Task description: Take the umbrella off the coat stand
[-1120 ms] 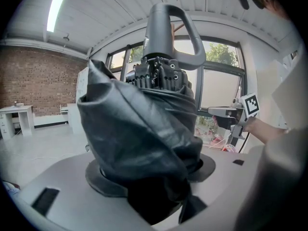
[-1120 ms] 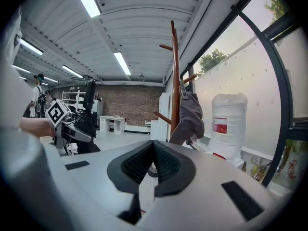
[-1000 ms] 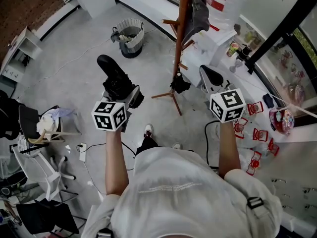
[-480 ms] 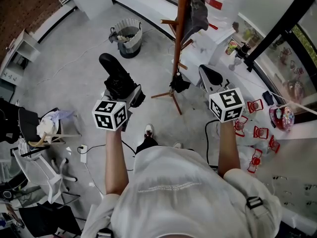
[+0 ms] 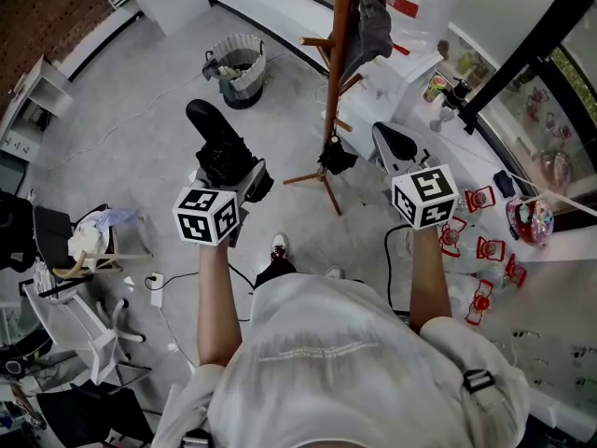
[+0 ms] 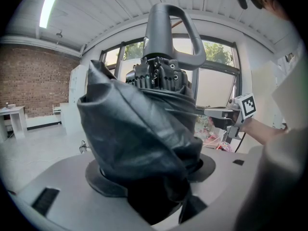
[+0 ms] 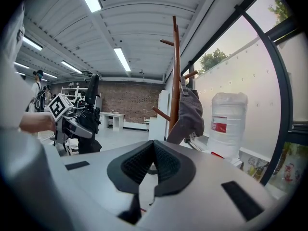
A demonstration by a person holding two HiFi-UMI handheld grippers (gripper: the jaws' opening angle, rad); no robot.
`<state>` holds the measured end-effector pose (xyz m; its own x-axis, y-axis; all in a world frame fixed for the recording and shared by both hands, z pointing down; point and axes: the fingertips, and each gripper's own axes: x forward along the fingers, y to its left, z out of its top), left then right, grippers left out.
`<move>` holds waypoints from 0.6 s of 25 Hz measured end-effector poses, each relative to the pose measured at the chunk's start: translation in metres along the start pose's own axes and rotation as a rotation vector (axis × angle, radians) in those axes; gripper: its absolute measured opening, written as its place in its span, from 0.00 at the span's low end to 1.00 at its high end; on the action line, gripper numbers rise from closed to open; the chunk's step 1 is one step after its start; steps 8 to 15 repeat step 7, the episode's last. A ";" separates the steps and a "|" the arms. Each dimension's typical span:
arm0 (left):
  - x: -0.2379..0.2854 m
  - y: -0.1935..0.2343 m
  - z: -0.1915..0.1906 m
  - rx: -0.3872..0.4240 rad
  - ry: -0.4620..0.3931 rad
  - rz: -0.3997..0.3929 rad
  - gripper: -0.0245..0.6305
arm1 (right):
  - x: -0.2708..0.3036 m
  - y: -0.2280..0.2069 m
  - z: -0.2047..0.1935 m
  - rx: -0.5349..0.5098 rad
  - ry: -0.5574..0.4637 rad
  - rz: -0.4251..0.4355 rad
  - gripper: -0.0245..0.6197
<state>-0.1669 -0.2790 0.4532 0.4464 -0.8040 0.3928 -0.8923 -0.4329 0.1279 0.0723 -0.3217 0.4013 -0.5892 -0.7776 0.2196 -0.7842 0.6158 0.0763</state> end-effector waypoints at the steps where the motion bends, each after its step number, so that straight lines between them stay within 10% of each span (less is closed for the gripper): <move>1: 0.001 0.000 0.000 -0.001 0.001 -0.001 0.51 | 0.001 0.000 -0.001 0.001 0.002 0.001 0.08; 15: 0.008 0.002 -0.002 -0.004 0.008 -0.008 0.51 | 0.007 -0.003 -0.006 0.006 0.009 0.003 0.08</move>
